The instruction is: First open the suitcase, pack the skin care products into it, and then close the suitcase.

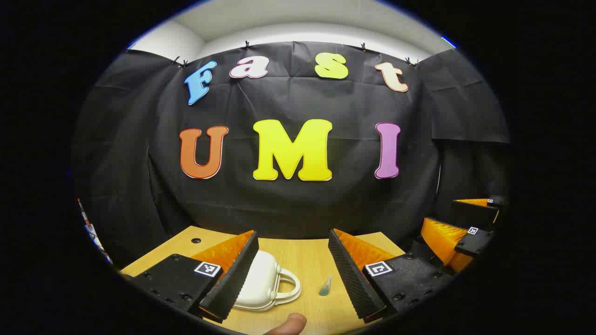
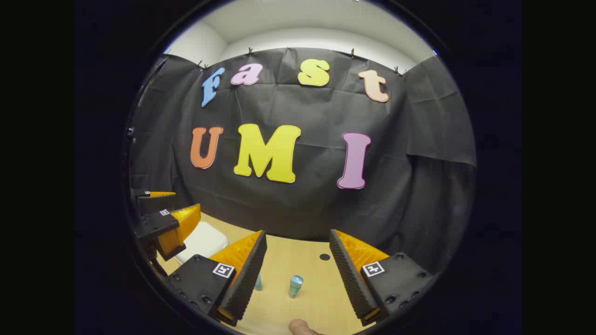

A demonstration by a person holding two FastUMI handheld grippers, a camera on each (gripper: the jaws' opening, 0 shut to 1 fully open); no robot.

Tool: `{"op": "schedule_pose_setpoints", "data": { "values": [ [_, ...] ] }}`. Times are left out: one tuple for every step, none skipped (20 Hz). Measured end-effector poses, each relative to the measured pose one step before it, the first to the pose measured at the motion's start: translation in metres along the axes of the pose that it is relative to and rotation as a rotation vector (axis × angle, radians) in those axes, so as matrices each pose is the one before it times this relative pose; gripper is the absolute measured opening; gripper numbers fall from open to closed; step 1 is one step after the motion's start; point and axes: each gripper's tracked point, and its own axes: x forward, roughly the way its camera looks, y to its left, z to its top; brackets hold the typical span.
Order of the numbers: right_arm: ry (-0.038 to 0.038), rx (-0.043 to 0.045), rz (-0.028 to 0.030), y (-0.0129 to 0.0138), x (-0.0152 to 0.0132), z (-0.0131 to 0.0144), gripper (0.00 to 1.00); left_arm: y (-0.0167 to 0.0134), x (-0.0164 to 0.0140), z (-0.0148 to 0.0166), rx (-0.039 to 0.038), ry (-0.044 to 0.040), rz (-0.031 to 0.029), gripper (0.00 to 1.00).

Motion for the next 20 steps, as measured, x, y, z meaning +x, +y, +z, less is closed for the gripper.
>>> {"op": "schedule_pose_setpoints", "data": {
  "values": [
    [0.0009, -0.00084, 0.00381, 0.00168, 0.00056, 0.00016, 0.81, 0.00123, 0.00013, -0.00019, -0.00015, 0.00107, 0.00106, 0.96],
    [0.00143, -0.00362, 0.00018, 0.0007, -0.00008, -0.00104, 0.81, -0.0004, 0.00047, -0.00208, -0.00097, 0.00227, 0.00047, 0.96],
    [0.00232, -0.00075, 0.00123, 0.00042, 0.00061, -0.00046, 0.81, 0.00084, 0.00047, -0.00034, -0.00263, 0.00346, 0.00032, 0.96],
    [0.00228, 0.00139, 0.00234, 0.00155, -0.00008, -0.00152, 0.81, -0.00036, 0.00003, -0.00151, -0.00367, 0.00377, -0.00267, 0.96],
    [0.00411, -0.00012, -0.00123, 0.00064, 0.00147, -0.0011, 0.81, -0.00034, -0.00026, -0.00172, -0.00214, 0.00496, -0.00062, 0.96],
    [0.00344, -0.00031, 0.00196, 0.00099, 0.00003, -0.00156, 0.81, -0.00004, -0.00007, -0.00165, -0.00207, 0.00283, -0.00323, 0.96],
    [0.00133, 0.00028, -0.00006, 0.00043, -0.00042, 0.00022, 0.81, -0.00002, -0.00034, -0.00086, -0.00143, 0.00263, 0.00169, 0.96],
    [-0.00002, 0.00042, 0.00023, 0.00072, 0.00056, 0.00027, 0.81, 0.00068, 0.00064, -0.00002, -0.00187, 0.00205, -0.00249, 0.96],
    [-0.00103, -0.00151, 0.00154, 0.00111, -0.00012, 0.00011, 0.81, 0.00075, 0.00088, -0.00053, 0.00002, 0.00222, 0.00173, 0.96],
    [0.00217, -0.00312, -0.00054, 0.00049, 0.00017, -0.00052, 0.81, 0.00009, -0.00062, -0.0011, -0.00165, 0.00163, -0.00081, 0.96],
    [0.00126, -0.00193, 0.00064, 0.00065, -0.00032, -0.00139, 0.81, -0.00059, 0.00047, -0.00065, -0.00271, 0.00019, -0.00198, 0.96],
    [0.00187, -0.00188, 0.00036, 0.0002, 0.00028, -0.00042, 0.81, -0.00035, 0.0006, -0.00118, 0.00052, 0.00201, -0.00191, 0.96],
    [-0.00081, -0.00216, -0.00064, -0.0002, -0.00095, -0.00005, 0.81, -0.00124, 0.00001, -0.00017, 0.00391, 0.00018, -0.00136, 0.96],
    [-0.0023, -0.00204, -0.0027, -0.00149, 0.00001, 0.00026, 0.81, -0.00054, 0.00119, -0.00089, 0.00566, 0.00092, -0.00121, 0.96],
    [-0.00242, -0.00155, -0.00478, -0.00164, -0.00036, 0.00054, 0.81, -0.00093, 0.00231, -0.00144, 0.00932, -0.00157, -0.00145, 0.96],
    [-0.00286, -0.00328, -0.00441, -0.00323, -0.00059, -0.00039, 0.81, -0.00053, 0.00177, -0.00121, 0.01474, -0.00681, -0.00107, 0.96],
    [-0.00338, -0.00438, -0.01159, -0.00546, -0.00067, 0.00002, 0.81, 0.00077, 0.00205, -0.00103, 0.0248, -0.01251, 0.0037, 0.96],
    [-0.00062, -0.0016, -0.01423, -0.00736, -0.00011, -0.00057, 0.81, 0.0014, 0.00308, -0.00488, 0.03623, -0.00942, 0.00336, 0.96],
    [0.00357, 0.00468, -0.01458, -0.00834, 0.0003, -0.0034, 0.81, 0.00047, 0.00454, -0.00875, 0.04286, -0.00271, 0.0011, 0.96],
    [0.00594, 0.00443, -0.01706, -0.01031, -0.00059, -0.00335, 0.81, -0.0003, 0.00455, -0.01266, 0.04587, 0.00266, 0.00509, 0.96]
  ]
}}
